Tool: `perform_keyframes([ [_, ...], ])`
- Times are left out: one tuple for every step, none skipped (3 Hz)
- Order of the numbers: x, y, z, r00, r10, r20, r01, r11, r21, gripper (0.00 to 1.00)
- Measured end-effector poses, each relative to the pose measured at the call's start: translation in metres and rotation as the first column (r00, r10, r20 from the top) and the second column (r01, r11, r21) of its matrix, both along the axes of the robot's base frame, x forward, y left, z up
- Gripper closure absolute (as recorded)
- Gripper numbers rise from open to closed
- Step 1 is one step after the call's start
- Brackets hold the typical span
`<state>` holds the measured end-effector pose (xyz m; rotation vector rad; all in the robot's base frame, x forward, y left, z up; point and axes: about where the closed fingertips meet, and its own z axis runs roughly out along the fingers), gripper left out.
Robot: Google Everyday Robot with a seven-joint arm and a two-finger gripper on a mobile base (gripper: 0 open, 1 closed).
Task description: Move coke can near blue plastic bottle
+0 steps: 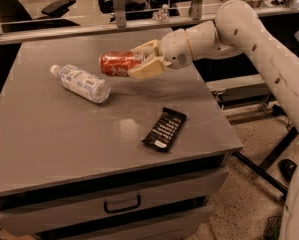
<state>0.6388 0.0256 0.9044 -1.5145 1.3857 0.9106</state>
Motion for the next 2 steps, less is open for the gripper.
perform_keyframes([
  [-0.0131, 0.0111, -0.0097, 0.9989, 0.025, -0.040, -0.026, 0.999, -0.028, 1.00],
  [-0.0129, 0.0152, -0.0193, 0.9972, 0.018, -0.073, -0.021, 0.999, -0.040, 1.00],
])
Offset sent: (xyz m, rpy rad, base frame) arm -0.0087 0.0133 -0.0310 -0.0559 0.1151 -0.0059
